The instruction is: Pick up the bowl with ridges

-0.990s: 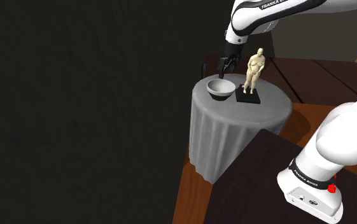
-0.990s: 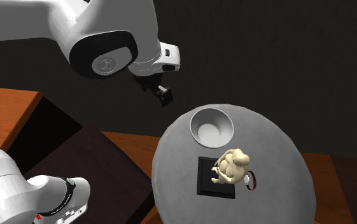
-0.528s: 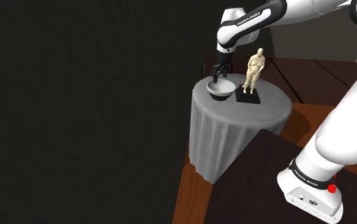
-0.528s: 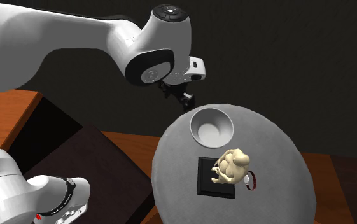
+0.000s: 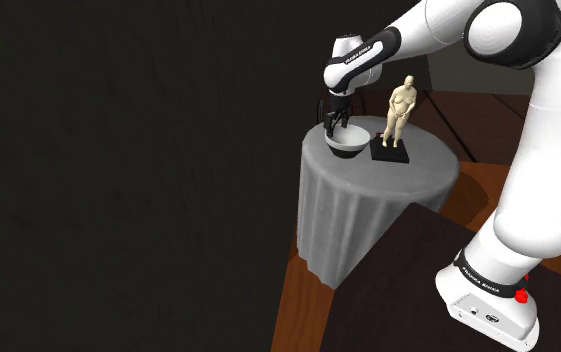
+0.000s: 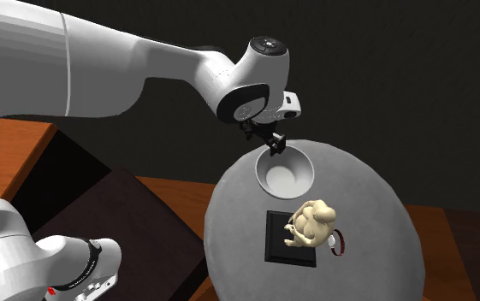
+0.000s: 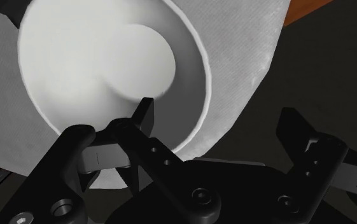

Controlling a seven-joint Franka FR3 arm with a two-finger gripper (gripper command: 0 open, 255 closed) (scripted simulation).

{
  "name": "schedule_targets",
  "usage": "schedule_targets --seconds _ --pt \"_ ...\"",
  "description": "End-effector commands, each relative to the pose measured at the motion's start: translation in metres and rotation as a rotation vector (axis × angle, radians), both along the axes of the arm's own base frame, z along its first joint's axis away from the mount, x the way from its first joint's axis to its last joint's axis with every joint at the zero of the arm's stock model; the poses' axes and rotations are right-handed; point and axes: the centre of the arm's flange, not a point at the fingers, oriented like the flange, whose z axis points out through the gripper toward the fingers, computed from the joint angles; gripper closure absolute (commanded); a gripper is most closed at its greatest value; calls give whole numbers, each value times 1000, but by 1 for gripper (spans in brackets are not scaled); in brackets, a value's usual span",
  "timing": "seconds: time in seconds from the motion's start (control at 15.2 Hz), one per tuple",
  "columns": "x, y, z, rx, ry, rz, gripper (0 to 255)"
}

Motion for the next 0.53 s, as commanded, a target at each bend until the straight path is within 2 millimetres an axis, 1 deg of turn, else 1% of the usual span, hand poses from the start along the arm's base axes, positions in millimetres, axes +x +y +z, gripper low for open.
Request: schedule_targets --seconds 0.0,0.46 --pt "7 -5 -11 -6 3 1 0" --pt "6 -5 -45 -6 3 1 0"
